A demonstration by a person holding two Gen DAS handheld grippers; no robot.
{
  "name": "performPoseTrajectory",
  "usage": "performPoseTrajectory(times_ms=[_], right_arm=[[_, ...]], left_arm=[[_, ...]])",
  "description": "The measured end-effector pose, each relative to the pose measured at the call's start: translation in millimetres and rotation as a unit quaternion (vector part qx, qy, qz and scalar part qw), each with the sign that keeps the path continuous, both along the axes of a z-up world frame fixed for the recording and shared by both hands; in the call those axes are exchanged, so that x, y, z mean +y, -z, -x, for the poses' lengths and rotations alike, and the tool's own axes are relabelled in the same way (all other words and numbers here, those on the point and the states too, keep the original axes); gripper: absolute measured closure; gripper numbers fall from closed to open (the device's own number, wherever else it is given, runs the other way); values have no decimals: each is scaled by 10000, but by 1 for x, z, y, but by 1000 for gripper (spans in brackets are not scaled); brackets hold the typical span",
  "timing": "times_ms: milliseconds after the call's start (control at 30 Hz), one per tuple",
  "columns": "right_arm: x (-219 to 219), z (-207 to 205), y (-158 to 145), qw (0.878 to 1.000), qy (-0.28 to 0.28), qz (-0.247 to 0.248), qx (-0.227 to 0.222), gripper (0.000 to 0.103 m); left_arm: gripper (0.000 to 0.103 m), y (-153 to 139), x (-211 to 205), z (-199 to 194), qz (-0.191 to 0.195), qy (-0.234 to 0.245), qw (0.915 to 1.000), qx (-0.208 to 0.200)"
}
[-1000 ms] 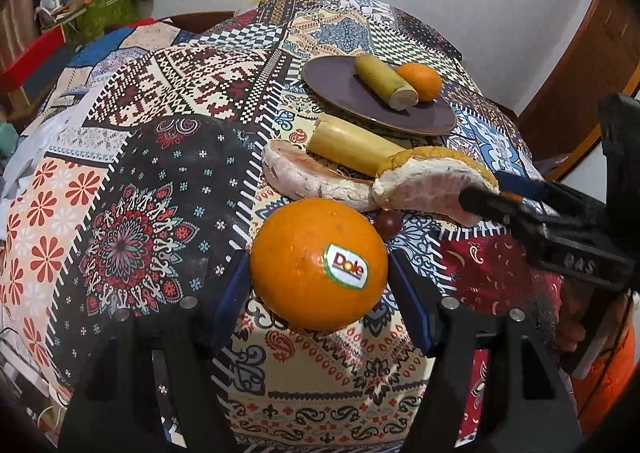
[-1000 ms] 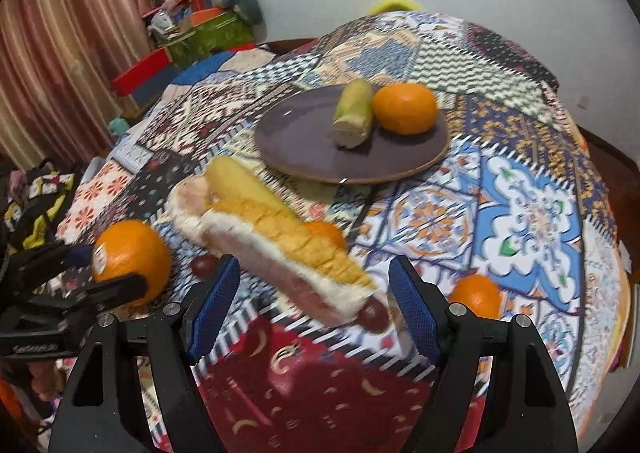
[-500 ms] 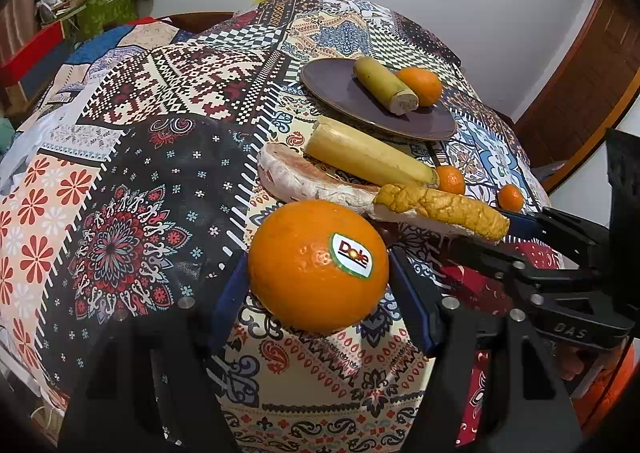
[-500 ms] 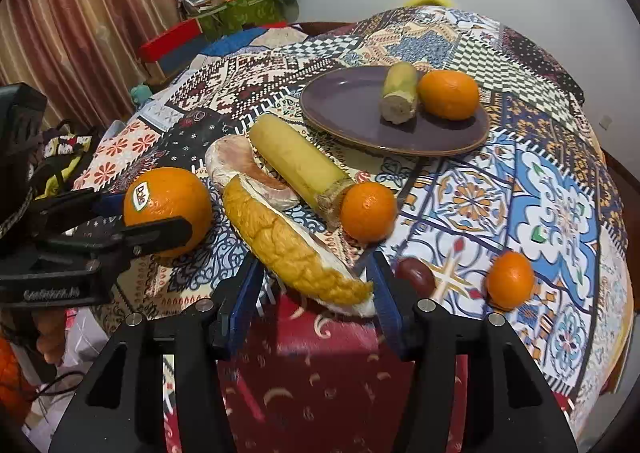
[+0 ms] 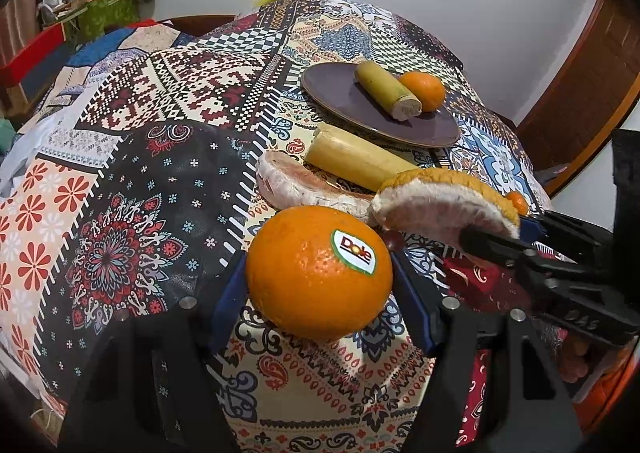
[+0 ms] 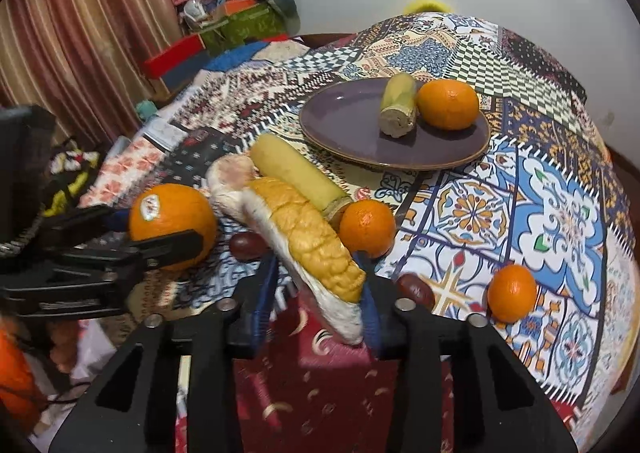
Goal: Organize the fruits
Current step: 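Grasp the peeled pomelo half with the right tool while the left tool holds the Dole orange, then carry the Dole orange and pomelo half onto the dark plate with both tools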
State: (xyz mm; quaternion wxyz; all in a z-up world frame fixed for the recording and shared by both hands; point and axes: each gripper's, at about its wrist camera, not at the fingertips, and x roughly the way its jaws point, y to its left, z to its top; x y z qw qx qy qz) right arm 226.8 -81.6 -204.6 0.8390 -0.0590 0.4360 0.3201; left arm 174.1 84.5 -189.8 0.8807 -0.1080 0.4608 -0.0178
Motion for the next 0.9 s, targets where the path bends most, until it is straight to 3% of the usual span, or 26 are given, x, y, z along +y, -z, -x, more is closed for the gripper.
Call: performPoseTrajectory(times_ms=[133,367,900], right_arm=[[-7,9,-10,9998,74,-171,-14,81],[-5,27,-1,9999,-81,97,76,82],[16,1,11,9998,-60,111,179,80]], left_arm=[[34,-2,-2,4,-19,9,10000,2],[34,-6,-9,19,3,155,9999,12],[34,-3,-5,13,135,114,9998,67]])
